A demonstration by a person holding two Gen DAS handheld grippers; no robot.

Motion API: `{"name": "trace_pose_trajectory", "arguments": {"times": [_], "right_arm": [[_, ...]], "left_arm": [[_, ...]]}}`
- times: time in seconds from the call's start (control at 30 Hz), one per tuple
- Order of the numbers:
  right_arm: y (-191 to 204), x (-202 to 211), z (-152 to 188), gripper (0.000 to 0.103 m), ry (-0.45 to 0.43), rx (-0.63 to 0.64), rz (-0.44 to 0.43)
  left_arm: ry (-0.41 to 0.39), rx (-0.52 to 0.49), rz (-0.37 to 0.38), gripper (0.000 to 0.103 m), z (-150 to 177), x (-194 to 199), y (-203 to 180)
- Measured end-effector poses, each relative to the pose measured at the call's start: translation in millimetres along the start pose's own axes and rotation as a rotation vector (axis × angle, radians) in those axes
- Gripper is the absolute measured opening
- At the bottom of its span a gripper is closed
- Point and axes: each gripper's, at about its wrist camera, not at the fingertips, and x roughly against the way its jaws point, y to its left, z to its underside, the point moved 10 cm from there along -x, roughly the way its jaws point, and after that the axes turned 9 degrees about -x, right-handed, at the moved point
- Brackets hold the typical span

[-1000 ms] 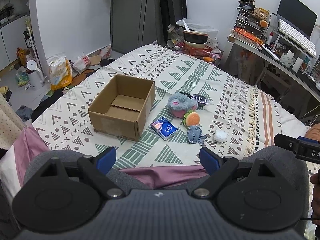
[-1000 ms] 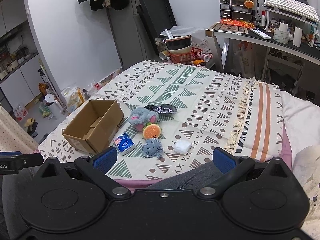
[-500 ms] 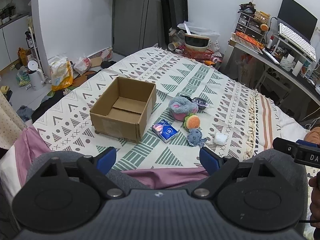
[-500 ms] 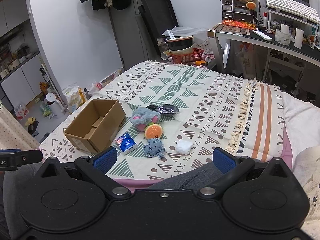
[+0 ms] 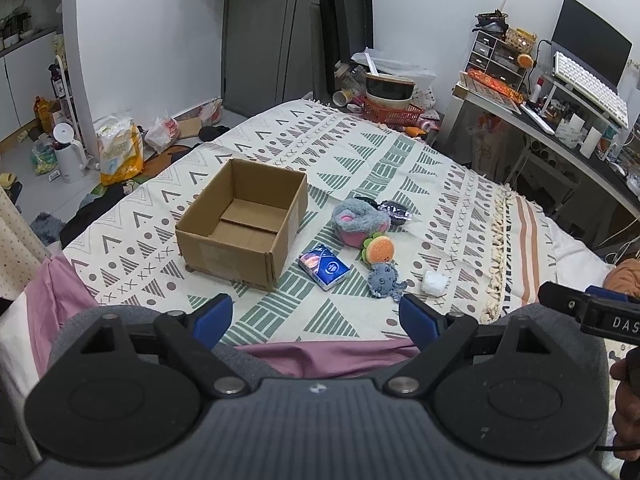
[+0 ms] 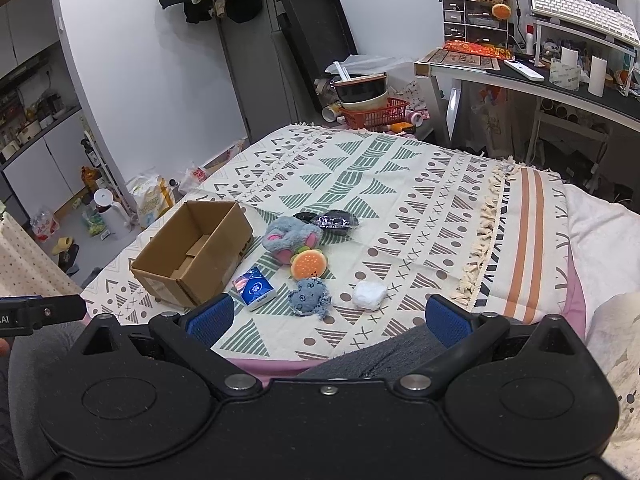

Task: Organize soft objects

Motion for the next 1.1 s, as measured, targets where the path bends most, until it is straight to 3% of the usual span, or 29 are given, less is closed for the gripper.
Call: {"name": "trace_pose_trajectory", "arguments": {"times": [0.53,1.1], "right_arm": [[0,-7,-2,0.103,0.002,-0.003,-0.008],[-17,-49,-7,0.103,0.05,-0.033,0.003]], "left_arm": [[-0.022,-0.009,0.031,0.089,-7,-11,-15],[-0.013,0.003,0.093,0.089,-21,-62,-24]]}}
